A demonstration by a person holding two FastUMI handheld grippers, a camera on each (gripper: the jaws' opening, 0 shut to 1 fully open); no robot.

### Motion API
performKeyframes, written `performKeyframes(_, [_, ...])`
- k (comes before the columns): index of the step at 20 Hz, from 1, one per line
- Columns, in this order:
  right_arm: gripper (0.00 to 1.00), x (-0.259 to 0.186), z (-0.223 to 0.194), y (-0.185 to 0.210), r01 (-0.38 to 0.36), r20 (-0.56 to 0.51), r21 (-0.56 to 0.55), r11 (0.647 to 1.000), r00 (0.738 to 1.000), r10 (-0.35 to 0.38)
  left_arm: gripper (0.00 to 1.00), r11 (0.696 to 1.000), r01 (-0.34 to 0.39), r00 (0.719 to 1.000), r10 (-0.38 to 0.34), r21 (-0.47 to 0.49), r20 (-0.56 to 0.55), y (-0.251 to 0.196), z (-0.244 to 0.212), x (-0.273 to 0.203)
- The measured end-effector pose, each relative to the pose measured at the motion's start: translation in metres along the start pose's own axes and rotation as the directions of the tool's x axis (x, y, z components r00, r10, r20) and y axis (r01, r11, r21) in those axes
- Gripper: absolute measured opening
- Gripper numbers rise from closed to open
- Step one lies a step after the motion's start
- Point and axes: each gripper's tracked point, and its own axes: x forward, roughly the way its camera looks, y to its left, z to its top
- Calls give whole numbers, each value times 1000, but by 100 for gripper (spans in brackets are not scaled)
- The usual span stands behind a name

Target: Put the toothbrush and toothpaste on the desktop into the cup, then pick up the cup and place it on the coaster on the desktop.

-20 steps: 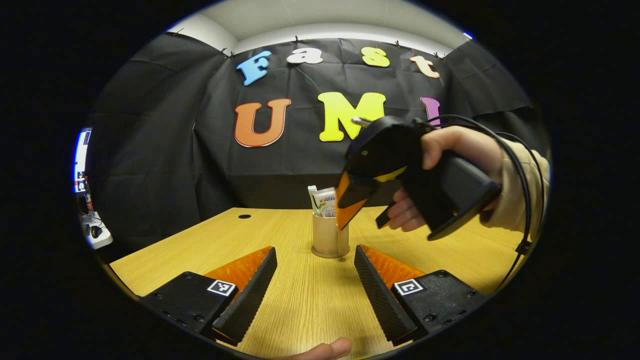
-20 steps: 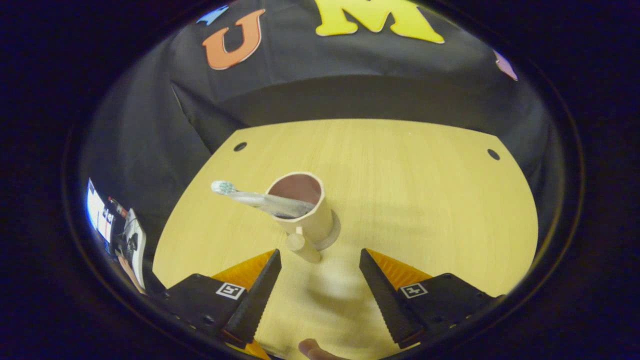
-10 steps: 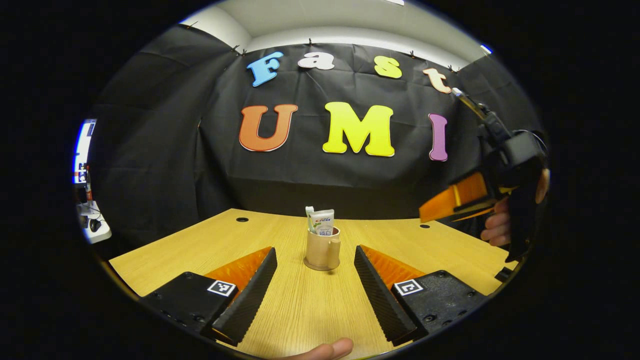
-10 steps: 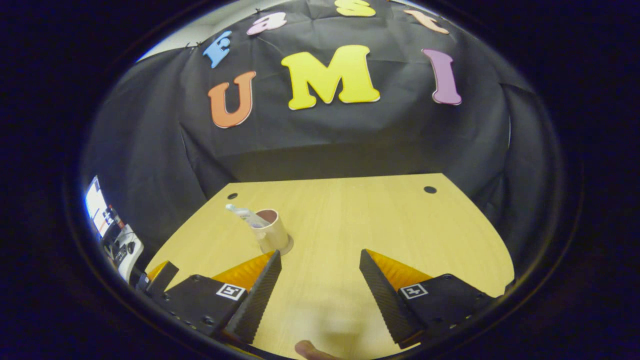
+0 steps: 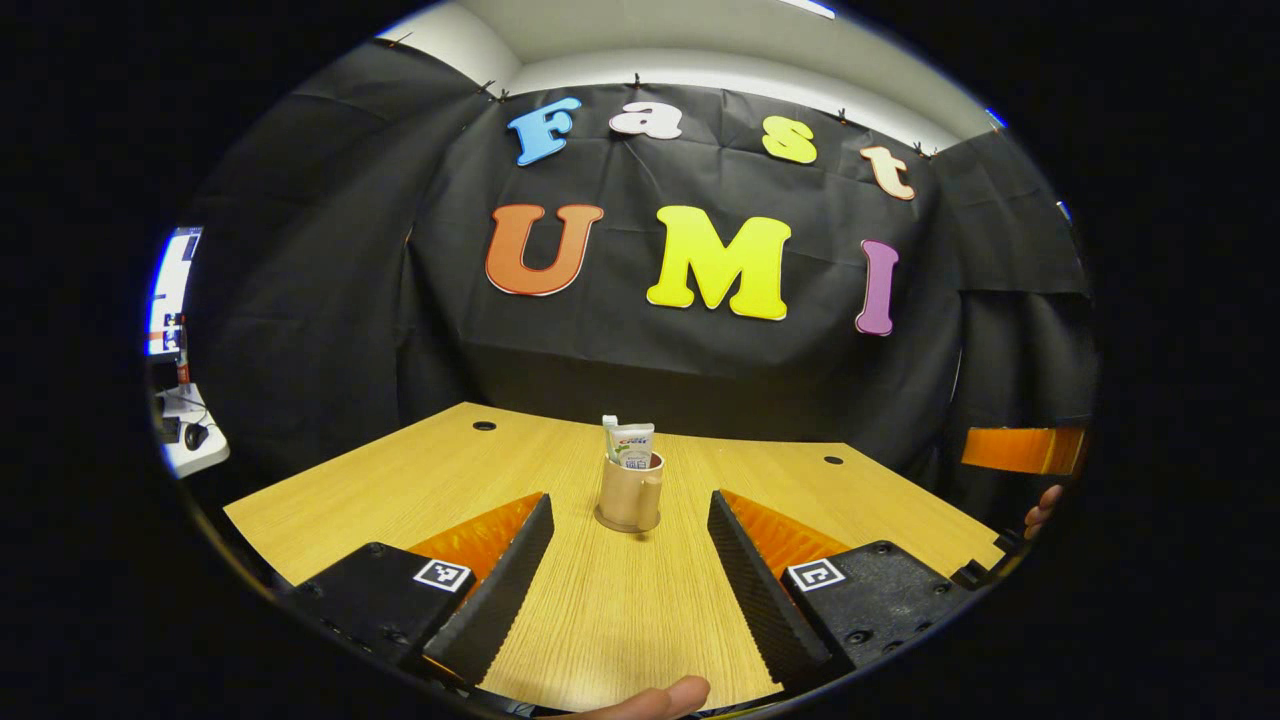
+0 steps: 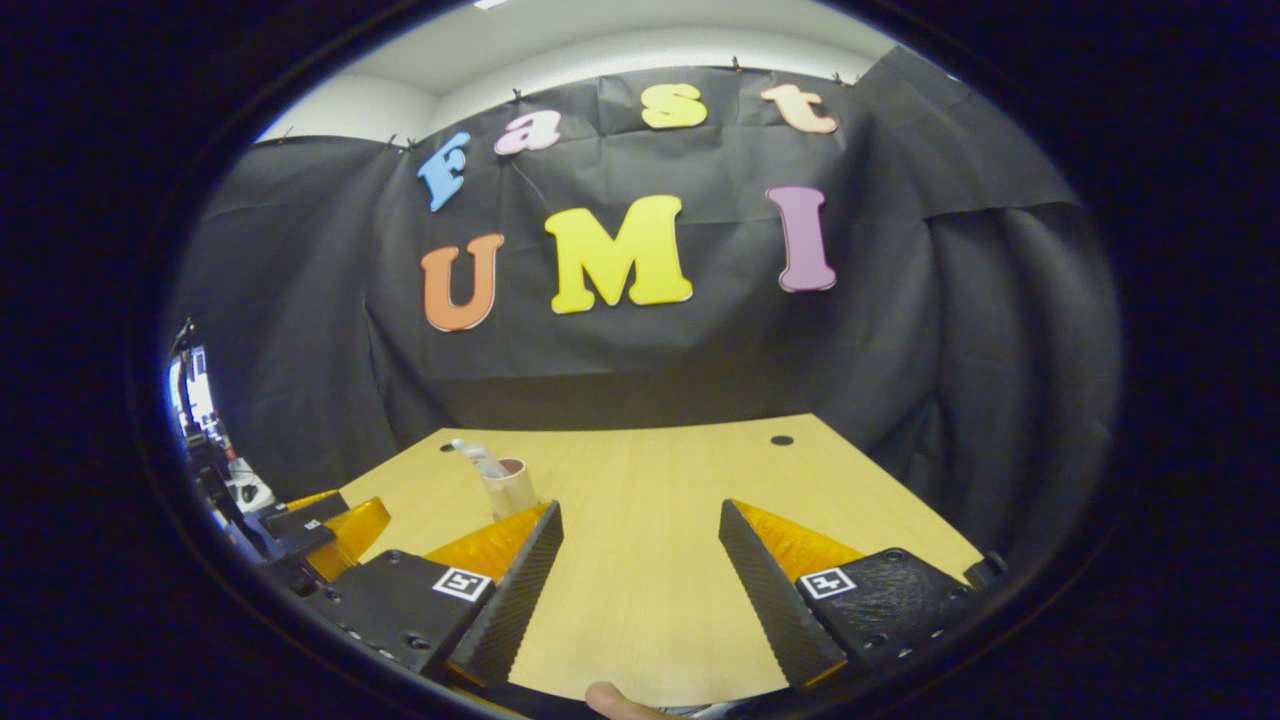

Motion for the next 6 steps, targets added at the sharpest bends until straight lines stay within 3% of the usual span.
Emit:
performKeyframes(3, [96,-25,2,-14,26,94,-4,1000,995,-26,98,1000,3,1000,-4,19,5,-7,-5,-14])
performKeyframes(6, [92,-35,-10,-28,79,149,-81,994,987,-66,98,1000,-6,1000,6,21,2,-12,-8,-24])
